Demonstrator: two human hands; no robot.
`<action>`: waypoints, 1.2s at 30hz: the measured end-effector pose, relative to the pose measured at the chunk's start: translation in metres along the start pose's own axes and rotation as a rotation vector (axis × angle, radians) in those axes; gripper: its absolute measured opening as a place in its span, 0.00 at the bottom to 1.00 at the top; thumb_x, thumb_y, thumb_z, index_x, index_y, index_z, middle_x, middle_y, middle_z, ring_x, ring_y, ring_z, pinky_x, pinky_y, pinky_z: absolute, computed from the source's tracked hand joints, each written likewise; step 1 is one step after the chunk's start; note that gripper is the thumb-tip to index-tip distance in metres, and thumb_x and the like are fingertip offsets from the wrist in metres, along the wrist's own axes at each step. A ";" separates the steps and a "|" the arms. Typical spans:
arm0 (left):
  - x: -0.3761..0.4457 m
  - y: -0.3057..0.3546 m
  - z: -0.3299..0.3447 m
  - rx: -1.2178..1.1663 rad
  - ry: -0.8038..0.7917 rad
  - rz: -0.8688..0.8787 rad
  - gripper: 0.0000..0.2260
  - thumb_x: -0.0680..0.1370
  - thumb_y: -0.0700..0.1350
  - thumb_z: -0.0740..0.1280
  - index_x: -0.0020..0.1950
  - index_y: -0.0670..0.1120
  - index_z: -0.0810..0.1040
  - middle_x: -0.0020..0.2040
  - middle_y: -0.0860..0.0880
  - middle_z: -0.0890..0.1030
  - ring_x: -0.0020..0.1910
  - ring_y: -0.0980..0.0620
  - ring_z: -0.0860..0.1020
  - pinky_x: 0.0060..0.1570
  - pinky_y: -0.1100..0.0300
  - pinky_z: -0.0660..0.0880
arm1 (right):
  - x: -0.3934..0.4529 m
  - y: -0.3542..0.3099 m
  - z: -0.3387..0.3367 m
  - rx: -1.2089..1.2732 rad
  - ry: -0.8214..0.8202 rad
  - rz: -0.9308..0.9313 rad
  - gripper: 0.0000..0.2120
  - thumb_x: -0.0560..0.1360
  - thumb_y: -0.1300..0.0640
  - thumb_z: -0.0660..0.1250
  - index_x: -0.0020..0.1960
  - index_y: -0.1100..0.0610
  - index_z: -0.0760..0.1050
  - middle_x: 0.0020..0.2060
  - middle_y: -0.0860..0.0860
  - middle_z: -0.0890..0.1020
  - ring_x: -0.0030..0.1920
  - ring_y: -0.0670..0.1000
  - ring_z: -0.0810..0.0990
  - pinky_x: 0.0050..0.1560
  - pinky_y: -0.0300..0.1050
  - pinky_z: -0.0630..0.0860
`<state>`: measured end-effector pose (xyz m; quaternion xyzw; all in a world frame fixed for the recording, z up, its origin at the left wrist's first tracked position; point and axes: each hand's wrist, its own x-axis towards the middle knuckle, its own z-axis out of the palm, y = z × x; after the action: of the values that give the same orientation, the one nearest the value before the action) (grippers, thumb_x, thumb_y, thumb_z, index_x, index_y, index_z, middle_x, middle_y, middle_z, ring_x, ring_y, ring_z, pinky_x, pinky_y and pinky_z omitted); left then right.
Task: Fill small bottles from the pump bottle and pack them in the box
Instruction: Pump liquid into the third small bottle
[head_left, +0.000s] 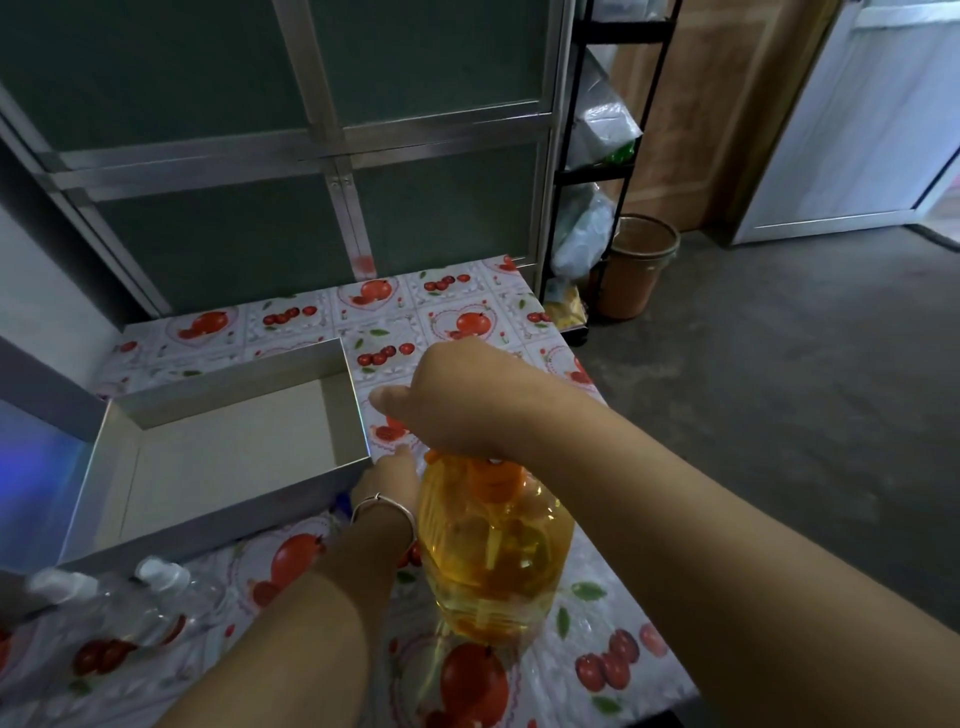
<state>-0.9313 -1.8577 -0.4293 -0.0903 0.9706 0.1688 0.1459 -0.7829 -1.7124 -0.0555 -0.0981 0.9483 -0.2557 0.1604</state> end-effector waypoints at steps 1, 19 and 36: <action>-0.004 -0.002 -0.004 -0.016 0.001 0.004 0.20 0.73 0.58 0.52 0.55 0.49 0.73 0.48 0.49 0.82 0.45 0.45 0.80 0.48 0.48 0.79 | 0.000 0.000 0.000 -0.005 0.002 0.001 0.23 0.79 0.45 0.56 0.30 0.55 0.60 0.28 0.50 0.66 0.27 0.46 0.65 0.30 0.37 0.64; -0.229 0.048 -0.215 -0.431 0.167 0.178 0.15 0.72 0.43 0.70 0.57 0.42 0.78 0.47 0.45 0.78 0.43 0.51 0.74 0.41 0.64 0.69 | -0.004 0.002 0.002 0.051 0.162 0.105 0.17 0.78 0.49 0.60 0.35 0.57 0.66 0.31 0.51 0.71 0.30 0.47 0.69 0.30 0.37 0.66; -0.277 0.083 -0.260 -0.881 0.086 0.303 0.10 0.77 0.50 0.62 0.51 0.45 0.73 0.50 0.38 0.79 0.51 0.41 0.79 0.51 0.42 0.77 | -0.011 0.003 -0.002 0.178 -0.011 0.145 0.13 0.76 0.57 0.64 0.59 0.60 0.76 0.54 0.57 0.80 0.52 0.55 0.81 0.40 0.43 0.78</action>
<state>-0.7546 -1.8376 -0.0832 -0.0077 0.8140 0.5802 0.0271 -0.7738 -1.7062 -0.0522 -0.0158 0.9256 -0.3261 0.1916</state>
